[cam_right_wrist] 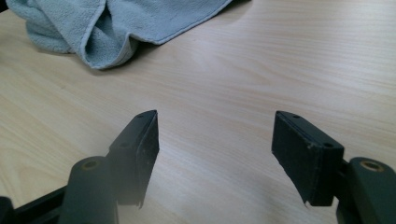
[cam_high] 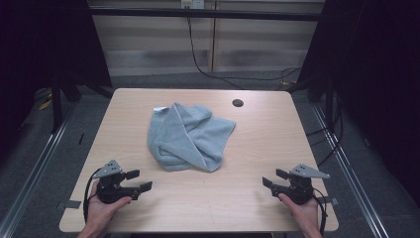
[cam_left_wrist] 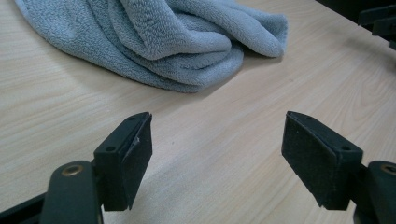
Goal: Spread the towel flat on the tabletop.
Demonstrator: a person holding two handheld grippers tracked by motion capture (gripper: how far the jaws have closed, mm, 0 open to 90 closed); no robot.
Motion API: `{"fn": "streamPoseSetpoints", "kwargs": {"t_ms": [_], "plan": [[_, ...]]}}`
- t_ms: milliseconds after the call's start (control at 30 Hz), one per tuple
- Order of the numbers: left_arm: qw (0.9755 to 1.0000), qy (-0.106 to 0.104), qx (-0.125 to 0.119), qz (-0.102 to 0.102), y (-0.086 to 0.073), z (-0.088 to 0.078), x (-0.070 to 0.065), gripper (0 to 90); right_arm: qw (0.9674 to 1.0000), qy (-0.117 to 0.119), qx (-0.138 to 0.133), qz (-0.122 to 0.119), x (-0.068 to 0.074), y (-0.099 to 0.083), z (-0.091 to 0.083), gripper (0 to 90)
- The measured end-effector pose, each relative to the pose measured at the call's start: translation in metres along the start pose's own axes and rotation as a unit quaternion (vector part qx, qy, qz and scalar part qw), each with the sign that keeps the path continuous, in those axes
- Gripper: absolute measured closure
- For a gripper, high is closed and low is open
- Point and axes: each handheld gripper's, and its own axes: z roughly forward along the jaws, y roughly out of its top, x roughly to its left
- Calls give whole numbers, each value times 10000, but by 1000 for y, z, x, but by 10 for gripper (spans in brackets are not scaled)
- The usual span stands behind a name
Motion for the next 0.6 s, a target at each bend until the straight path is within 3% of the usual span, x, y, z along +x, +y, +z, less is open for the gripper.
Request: {"fn": "streamPoseSetpoints", "kwargs": {"t_ms": [167,267,433,600], "plan": [[10000,15,36,34,0,-1,1,253,10000,-75,-46,19,3,2,0,321],[10000,-29,14,50,2,-2,1,254,9998,206,70,40,9,6,3,318],[9998,-185,37,77,3,-5,-2,249,9965,782,304,26,21,9,13,353],[9996,-220,28,185,12,0,-8,246,9947,975,312,-124,36,21,22,373]]}}
